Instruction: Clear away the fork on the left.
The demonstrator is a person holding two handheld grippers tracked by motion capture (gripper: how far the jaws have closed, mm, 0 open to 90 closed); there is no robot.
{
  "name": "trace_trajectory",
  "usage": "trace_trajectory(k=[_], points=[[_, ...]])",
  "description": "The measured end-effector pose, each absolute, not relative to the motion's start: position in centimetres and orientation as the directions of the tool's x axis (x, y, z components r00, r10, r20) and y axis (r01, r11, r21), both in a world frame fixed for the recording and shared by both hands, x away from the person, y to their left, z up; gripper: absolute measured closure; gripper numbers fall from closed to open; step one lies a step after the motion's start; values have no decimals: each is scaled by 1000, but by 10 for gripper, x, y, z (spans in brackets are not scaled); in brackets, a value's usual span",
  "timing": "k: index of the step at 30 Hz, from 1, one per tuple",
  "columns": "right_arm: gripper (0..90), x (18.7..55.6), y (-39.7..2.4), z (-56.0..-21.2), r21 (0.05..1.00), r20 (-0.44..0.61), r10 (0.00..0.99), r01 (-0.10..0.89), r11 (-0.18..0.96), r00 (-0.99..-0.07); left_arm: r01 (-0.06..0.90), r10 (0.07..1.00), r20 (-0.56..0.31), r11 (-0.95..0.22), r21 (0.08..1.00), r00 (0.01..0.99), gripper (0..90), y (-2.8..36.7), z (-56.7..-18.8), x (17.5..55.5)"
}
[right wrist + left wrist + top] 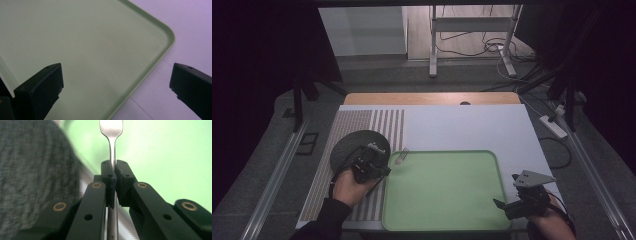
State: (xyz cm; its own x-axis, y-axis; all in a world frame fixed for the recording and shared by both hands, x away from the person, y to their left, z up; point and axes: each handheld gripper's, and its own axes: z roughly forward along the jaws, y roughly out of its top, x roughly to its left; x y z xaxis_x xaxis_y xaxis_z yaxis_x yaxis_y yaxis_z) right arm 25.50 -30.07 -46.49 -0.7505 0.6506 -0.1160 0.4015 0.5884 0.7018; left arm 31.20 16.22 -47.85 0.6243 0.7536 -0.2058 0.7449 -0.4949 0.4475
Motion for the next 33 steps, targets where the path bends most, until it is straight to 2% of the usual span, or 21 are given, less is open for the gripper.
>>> trace_trajectory(k=[13,22,24,26,28,31,33], points=[[0,255,-300,-465,698,-120,644,397,596,-756,765,734,-267,-507,397,625,851,113,-489,302],[0,255,-300,-465,697,-120,640,394,598,-759,764,723,-265,-551,336,638,846,98,-508,304],[0,255,-300,-465,696,-122,640,395,600,-759,761,715,-277,-547,350,642,835,99,-507,305],[0,255,-299,-465,695,-123,639,394,602,-760,750,709,-274,-539,384,650,769,99,-503,306],[0,255,-299,-466,695,-122,639,394,601,-760,724,699,-252,-541,428,670,748,98,-496,305],[0,255,-299,-466,694,-122,638,394,603,-760,674,659,-220,-587,448,720,857,90,-492,303],[0,255,-299,-466,692,-123,637,394,604,-761,659,637,-215,-623,421,740,885,82,-497,303]])
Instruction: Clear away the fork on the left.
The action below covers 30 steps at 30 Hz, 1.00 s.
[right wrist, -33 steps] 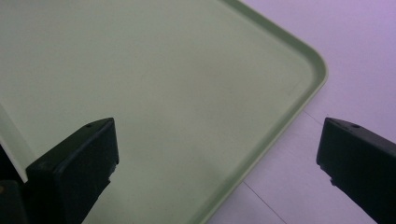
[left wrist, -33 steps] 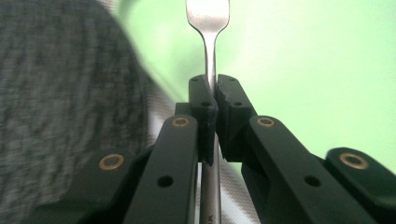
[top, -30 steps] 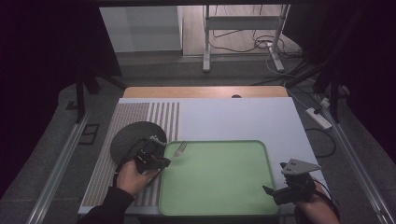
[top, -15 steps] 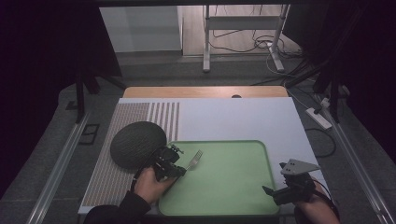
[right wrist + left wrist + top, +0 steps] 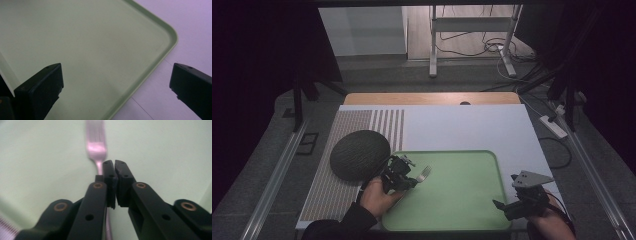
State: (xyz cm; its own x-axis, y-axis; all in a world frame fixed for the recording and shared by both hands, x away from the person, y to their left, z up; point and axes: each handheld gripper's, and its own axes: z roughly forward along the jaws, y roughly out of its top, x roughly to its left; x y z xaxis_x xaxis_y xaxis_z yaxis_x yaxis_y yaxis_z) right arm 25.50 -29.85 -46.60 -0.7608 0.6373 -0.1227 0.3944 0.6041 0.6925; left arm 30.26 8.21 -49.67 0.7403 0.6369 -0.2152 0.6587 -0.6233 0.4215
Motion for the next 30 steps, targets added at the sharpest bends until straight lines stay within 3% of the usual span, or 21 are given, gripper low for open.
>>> trace_trajectory(k=[4,16,30], points=[[0,255,-299,-466,693,-122,637,394,603,-761,644,625,-190,-668,372,757,887,74,-508,305],[0,255,-299,-466,694,-124,633,390,606,-764,721,711,-188,-593,359,678,886,110,-508,317],[0,255,-299,-466,694,-127,630,385,608,-766,761,750,-203,-543,355,630,866,131,-509,322]])
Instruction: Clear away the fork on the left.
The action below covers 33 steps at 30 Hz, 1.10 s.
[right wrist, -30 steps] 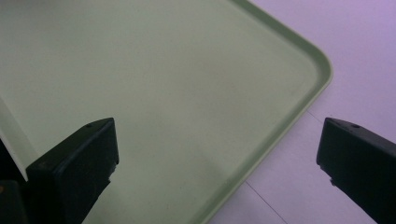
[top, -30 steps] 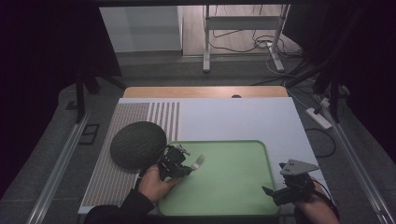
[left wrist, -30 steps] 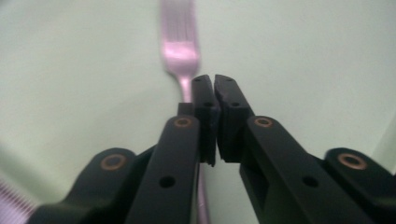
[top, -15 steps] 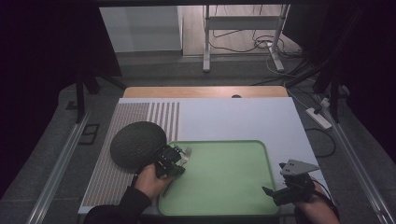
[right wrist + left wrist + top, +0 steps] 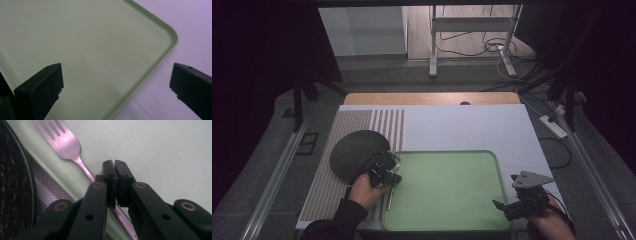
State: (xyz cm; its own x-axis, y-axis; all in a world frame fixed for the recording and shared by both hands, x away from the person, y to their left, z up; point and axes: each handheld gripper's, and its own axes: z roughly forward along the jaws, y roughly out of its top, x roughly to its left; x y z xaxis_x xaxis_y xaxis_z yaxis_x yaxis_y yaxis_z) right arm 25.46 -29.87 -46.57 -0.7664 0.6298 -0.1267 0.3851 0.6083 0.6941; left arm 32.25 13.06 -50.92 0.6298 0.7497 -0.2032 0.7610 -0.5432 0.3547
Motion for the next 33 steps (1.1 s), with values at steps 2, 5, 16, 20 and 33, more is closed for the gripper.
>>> trace_trajectory(k=[2,5,16,20,33], points=[[0,255,-299,-466,693,-127,629,385,609,-767,761,747,-210,-542,358,631,852,131,-509,322],[0,254,-299,-466,694,-126,630,386,608,-766,756,744,-211,-538,372,634,799,131,-508,322],[0,254,-299,-466,694,-125,631,387,608,-766,725,730,-198,-531,439,654,535,134,-502,318],[0,255,-299,-466,694,-124,631,388,607,-766,708,719,-200,-522,476,665,411,136,-499,317],[0,255,-299,-465,696,-122,645,398,597,-755,664,683,-211,-511,545,699,155,143,-494,313]])
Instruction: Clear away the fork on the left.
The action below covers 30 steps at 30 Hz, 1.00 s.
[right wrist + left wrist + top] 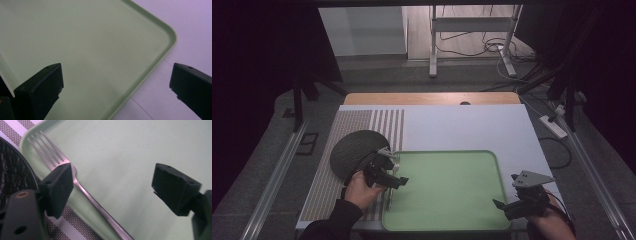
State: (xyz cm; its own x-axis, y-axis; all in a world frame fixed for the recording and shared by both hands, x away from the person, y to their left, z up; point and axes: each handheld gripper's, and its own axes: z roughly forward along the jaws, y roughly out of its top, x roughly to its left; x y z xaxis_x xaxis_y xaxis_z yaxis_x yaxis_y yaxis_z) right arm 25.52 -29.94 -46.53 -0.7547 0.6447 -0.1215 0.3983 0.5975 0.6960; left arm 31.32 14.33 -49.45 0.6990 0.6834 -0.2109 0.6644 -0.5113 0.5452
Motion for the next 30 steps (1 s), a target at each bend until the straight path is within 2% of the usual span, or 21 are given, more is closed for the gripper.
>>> trace_trajectory(k=[9,30], points=[[0,257,-302,-465,708,-103,687,432,558,-719,633,675,-179,-519,574,716,23,151,-496,311],[0,258,-305,-463,724,-99,718,445,527,-689,632,727,-174,-422,650,664,0,194,-486,294]])
